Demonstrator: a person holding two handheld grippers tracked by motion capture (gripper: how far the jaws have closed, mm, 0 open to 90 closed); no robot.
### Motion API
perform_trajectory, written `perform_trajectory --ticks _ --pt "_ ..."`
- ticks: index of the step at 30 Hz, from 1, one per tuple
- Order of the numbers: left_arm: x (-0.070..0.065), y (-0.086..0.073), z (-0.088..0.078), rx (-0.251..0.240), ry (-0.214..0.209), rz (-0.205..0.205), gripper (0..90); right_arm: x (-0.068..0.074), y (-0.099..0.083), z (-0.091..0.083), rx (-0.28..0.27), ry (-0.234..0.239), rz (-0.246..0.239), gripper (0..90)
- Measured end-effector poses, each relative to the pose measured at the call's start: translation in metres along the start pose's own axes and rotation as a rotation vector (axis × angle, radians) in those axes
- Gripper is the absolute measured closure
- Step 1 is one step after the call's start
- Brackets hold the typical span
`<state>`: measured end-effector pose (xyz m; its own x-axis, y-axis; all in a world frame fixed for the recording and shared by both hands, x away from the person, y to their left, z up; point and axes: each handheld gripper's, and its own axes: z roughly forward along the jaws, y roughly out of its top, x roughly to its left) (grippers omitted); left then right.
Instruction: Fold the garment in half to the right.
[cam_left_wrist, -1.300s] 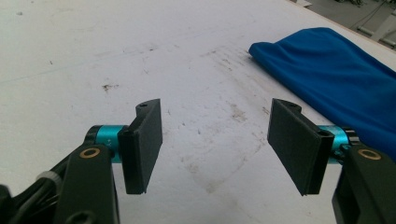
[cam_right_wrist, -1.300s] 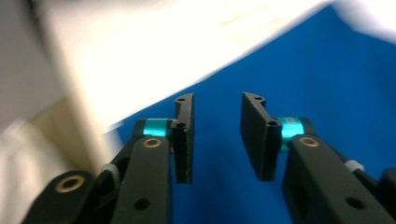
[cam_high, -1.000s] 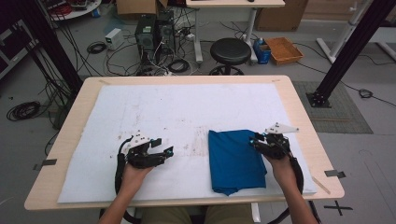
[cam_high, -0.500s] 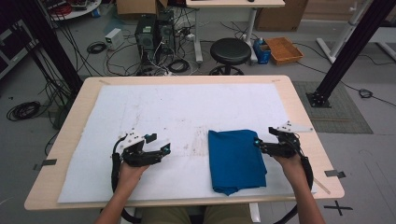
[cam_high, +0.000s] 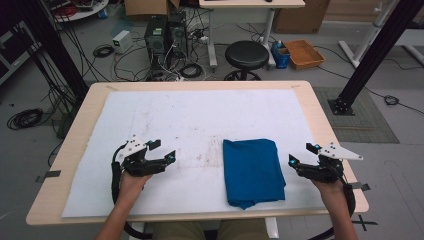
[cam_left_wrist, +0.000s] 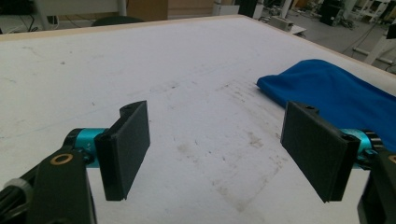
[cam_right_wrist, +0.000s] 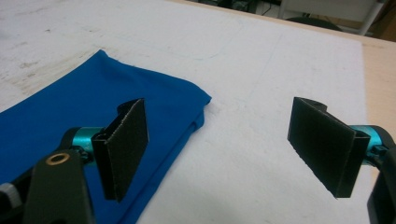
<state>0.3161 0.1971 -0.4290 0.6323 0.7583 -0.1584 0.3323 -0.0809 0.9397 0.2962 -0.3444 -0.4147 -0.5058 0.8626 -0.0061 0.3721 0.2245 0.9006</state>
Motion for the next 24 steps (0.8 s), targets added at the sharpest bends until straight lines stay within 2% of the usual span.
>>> perform_trajectory --ticks 15,24 --pt "0.0015 -0.002 -0.0086 -0.009 -0.004 0.003 24.0 -0.0007 0.0001 0.001 -0.013 -0.013 0.003 20.1" --pt "0.0039 -0.0031 -0.0076 -0.005 -0.006 -0.004 24.0 -0.0037 -0.0025 0.001 -0.012 -0.02 0.023 20.1"
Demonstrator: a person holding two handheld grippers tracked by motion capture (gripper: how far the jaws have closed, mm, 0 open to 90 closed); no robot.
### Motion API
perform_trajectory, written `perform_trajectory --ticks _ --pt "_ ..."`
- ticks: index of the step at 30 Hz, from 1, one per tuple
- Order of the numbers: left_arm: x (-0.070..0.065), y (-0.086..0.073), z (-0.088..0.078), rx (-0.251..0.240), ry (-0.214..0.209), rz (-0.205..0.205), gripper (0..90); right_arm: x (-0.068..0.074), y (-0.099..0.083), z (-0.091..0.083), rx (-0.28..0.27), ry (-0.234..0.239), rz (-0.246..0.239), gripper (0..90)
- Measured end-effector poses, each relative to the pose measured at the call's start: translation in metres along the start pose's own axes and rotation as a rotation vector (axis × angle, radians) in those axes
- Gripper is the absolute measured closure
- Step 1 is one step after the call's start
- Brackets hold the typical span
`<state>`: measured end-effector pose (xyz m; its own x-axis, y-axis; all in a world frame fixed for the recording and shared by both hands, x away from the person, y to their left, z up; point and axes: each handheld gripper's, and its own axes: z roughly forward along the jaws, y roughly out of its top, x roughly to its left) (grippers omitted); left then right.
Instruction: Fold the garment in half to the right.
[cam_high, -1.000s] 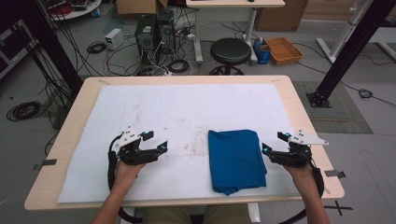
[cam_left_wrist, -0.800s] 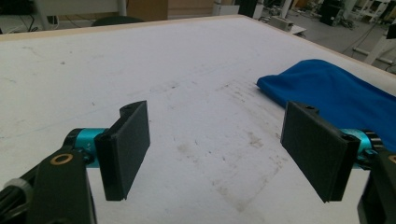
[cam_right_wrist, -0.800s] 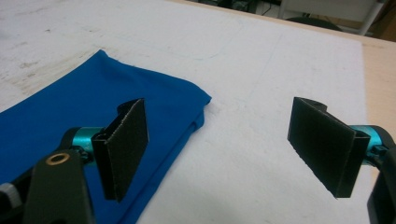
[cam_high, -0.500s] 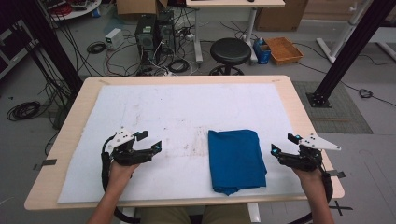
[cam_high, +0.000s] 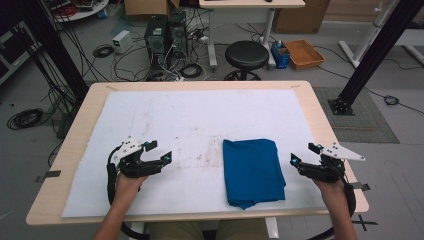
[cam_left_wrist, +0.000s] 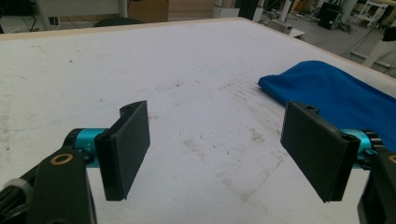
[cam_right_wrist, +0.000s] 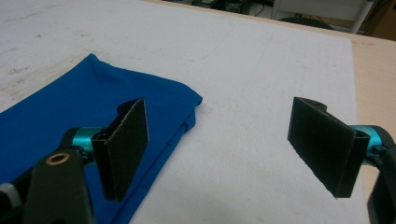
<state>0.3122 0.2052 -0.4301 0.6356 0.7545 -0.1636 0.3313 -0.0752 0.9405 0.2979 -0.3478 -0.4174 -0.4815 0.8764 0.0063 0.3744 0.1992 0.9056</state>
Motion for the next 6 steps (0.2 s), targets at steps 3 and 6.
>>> perform_trajectory --ticks 3,6 --pt "0.0 -0.0004 -0.0002 0.0 0.004 -0.003 24.0 0.0004 0.0 0.001 0.002 0.002 0.0 20.1" --pt "0.0006 -0.0009 -0.0004 0.0 0.004 -0.005 24.0 0.0004 0.0005 0.0016 0.0 0.004 0.0 20.1"
